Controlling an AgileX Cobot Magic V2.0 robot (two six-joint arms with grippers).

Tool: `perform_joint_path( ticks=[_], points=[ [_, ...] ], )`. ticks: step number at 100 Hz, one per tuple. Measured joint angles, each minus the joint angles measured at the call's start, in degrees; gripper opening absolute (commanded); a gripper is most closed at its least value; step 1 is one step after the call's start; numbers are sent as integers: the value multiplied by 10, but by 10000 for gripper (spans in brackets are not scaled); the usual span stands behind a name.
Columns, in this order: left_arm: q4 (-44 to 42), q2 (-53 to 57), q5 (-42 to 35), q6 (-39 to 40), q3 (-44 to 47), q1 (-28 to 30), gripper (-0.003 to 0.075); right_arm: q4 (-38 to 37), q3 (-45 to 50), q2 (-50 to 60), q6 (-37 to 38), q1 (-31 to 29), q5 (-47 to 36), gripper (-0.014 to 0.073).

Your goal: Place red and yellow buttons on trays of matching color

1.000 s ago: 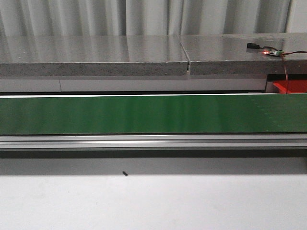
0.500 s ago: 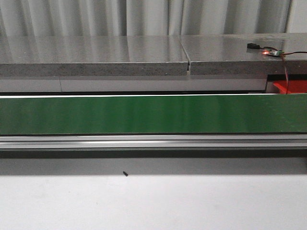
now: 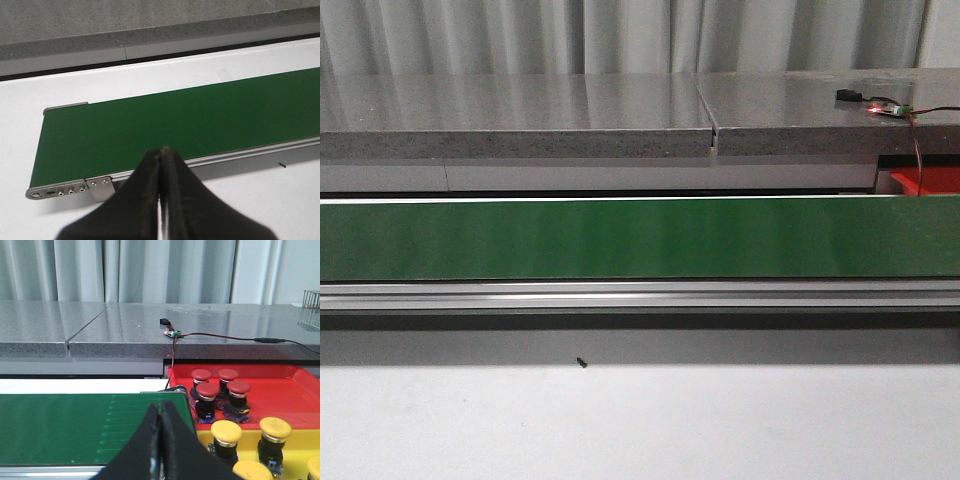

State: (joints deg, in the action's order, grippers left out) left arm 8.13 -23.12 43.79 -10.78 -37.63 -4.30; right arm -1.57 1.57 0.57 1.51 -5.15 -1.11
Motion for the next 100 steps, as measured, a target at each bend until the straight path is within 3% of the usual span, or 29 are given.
perform_joint_path(
  ticks=[59,79,91,100],
  points=[
    [0,0,0,0,0,0,-19,0,0,0,0,0,0,-66],
    [-43,0,-1,13,1,5,-19,0,0,0,0,0,0,-66],
    [-53,5,-47,47,26,13,-19,0,0,0,0,0,0,-66],
    [-61,16,-132,62,69,17,-19,0,0,0,0,0,0,-66]
  ],
)
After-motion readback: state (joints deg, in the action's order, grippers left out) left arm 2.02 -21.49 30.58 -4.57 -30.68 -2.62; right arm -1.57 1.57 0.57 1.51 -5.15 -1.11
